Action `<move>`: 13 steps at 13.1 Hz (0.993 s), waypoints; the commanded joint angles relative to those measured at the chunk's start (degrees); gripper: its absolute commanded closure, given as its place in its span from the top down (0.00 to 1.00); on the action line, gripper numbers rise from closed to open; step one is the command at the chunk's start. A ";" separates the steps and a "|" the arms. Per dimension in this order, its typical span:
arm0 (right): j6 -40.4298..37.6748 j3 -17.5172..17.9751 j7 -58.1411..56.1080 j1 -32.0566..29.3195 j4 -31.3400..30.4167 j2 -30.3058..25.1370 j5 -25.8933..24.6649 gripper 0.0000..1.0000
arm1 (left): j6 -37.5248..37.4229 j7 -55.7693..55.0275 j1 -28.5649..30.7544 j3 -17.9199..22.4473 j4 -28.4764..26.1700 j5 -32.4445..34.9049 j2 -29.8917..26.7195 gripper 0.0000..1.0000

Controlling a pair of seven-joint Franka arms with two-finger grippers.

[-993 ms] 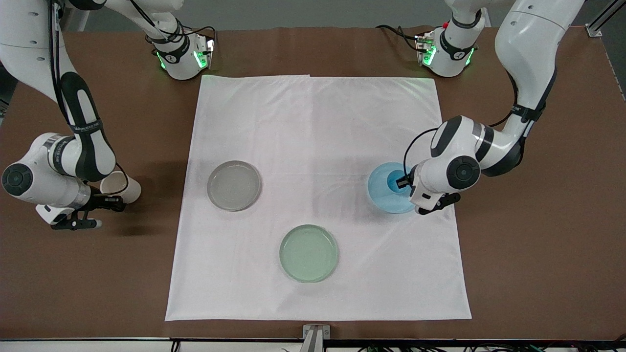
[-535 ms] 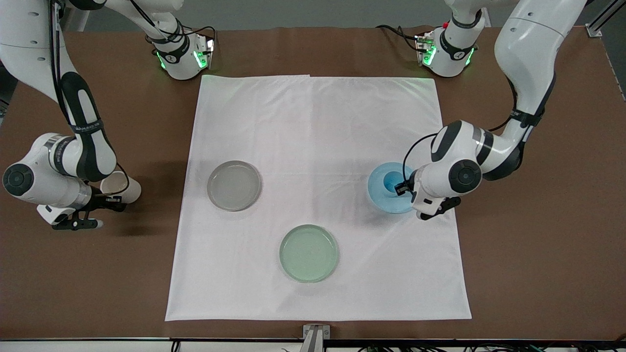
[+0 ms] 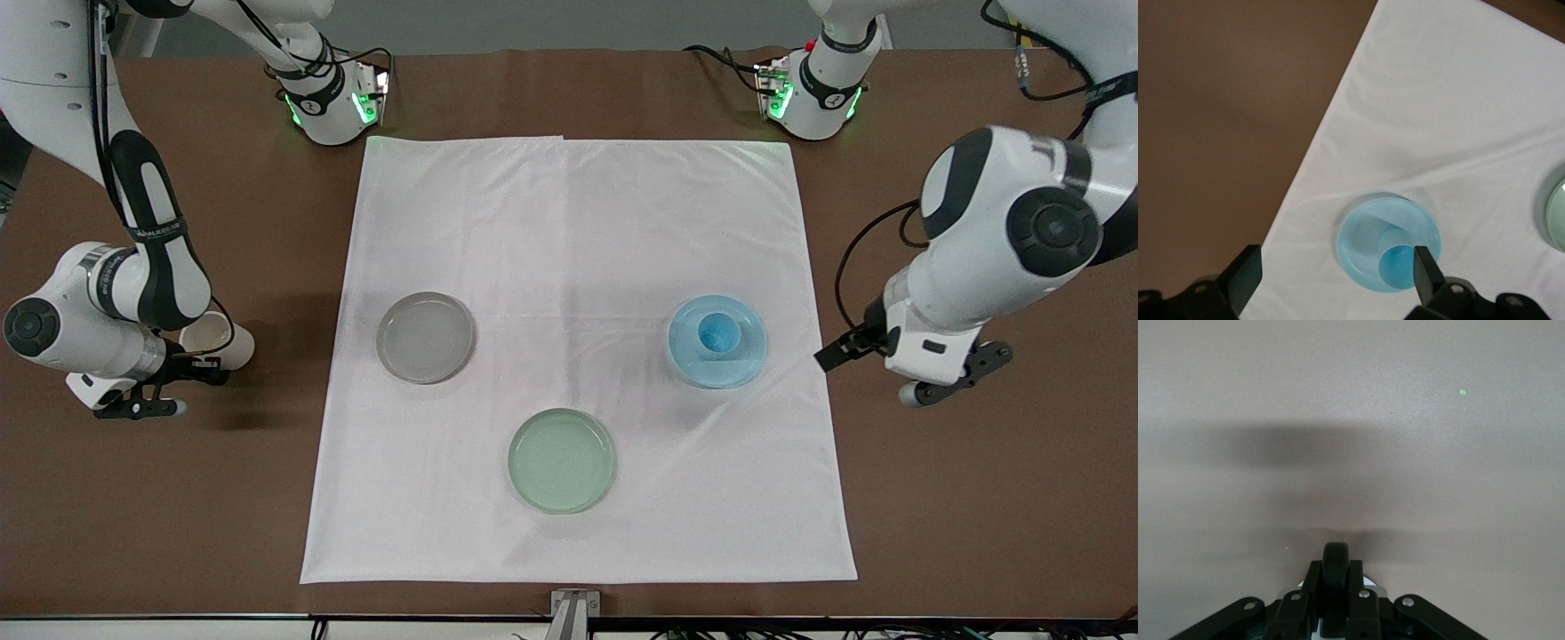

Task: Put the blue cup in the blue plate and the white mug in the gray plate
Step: 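Carry the mug onto the gray plate with the right gripper while the left gripper withdraws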

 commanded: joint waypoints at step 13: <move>-11.80 0.59 31.92 28.42 8.15 -3.62 4.29 0.02 | -17.87 41.04 -8.48 24.48 1.11 -6.44 -17.59 1.00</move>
